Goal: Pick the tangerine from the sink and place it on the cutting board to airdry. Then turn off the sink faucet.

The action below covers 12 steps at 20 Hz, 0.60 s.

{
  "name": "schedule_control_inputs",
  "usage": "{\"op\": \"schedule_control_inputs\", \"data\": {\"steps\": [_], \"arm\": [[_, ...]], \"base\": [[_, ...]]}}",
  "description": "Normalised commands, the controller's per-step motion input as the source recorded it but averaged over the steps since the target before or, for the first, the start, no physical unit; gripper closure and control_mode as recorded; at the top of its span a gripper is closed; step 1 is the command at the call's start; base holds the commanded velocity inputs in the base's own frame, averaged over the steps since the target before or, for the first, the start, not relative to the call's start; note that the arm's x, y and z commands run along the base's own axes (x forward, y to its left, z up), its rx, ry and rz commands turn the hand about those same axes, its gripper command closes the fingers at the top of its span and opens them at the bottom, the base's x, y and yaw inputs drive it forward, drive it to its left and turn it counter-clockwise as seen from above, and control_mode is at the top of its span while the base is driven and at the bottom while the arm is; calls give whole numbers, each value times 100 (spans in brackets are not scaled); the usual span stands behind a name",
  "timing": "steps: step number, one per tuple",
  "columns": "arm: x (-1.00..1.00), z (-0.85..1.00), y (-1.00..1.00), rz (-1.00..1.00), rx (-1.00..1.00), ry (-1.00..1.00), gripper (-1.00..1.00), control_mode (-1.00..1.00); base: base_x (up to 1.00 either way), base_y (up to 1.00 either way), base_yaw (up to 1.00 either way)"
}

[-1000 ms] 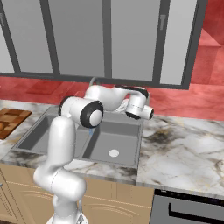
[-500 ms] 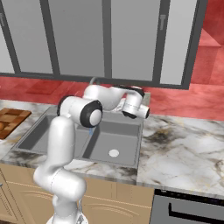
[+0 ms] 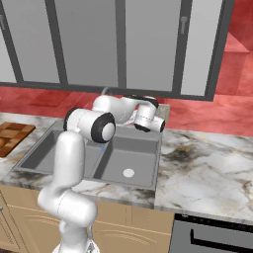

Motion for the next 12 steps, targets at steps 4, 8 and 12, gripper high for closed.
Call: {"op": "schedule_control_inputs", "data": {"steps": [4, 8, 12], "arm": [[40, -19, -21, 0, -2, 0, -100, -100], [36, -18, -19, 0, -1, 0, -100, -100], [0, 7, 20, 0, 0, -7, -100, -100]], "base": [[0, 0, 0], [0, 0, 0], [0, 0, 0]]}}
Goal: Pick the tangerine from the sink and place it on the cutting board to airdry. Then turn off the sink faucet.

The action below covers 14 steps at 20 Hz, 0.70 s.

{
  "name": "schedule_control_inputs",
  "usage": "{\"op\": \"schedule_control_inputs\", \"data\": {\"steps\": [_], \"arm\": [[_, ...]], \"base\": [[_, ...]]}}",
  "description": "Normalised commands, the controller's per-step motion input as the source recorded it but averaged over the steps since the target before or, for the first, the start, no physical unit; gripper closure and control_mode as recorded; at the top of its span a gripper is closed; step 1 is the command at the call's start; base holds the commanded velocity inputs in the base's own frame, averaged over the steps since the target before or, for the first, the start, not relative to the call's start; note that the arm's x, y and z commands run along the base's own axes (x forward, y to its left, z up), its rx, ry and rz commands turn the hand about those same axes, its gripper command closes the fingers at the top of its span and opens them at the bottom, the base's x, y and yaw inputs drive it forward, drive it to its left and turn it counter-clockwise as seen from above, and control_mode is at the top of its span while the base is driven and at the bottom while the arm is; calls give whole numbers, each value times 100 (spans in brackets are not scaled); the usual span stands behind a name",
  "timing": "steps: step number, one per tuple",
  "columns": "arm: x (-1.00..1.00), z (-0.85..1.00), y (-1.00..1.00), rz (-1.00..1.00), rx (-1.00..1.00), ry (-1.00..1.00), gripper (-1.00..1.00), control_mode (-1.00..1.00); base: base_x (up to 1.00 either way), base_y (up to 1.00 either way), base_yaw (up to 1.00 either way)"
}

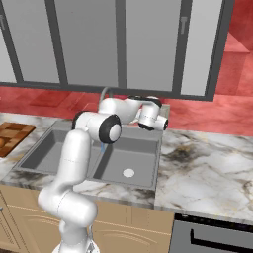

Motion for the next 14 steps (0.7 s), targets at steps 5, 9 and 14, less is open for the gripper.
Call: {"op": "schedule_control_inputs", "data": {"steps": [5, 9, 14], "arm": [[-14, 32, 77, 1, 0, -12, -100, -100], [-11, 31, 98, 1, 0, -11, -100, -100], [-7, 18, 100, 0, -1, -6, -100, -100]], "base": [[0, 0, 0], [0, 0, 0], [0, 0, 0]]}}
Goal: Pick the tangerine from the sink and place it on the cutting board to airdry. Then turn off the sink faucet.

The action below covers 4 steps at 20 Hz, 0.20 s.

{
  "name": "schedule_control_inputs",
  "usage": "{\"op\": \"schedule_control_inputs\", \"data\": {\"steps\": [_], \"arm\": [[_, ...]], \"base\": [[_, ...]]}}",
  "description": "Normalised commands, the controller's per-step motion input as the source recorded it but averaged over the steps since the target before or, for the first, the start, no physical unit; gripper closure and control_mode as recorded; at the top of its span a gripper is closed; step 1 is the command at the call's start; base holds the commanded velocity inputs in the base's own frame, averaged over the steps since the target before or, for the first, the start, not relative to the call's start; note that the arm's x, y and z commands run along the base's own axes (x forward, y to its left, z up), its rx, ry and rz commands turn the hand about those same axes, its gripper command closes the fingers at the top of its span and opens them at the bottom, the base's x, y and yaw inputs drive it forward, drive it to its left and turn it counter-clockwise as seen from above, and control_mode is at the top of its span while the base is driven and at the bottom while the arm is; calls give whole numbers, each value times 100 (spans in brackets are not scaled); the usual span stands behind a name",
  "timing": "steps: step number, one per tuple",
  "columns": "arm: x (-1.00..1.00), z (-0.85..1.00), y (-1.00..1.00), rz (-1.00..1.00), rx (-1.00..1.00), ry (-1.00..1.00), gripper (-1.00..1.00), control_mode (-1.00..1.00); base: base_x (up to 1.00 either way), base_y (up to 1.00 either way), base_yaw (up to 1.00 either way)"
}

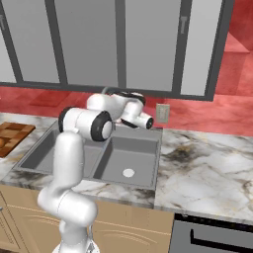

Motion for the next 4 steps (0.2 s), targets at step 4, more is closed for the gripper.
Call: {"op": "schedule_control_inputs", "data": {"steps": [4], "arm": [[0, 17, 100, 3, -3, -3, -100, -100]], "base": [[0, 0, 0]]}}
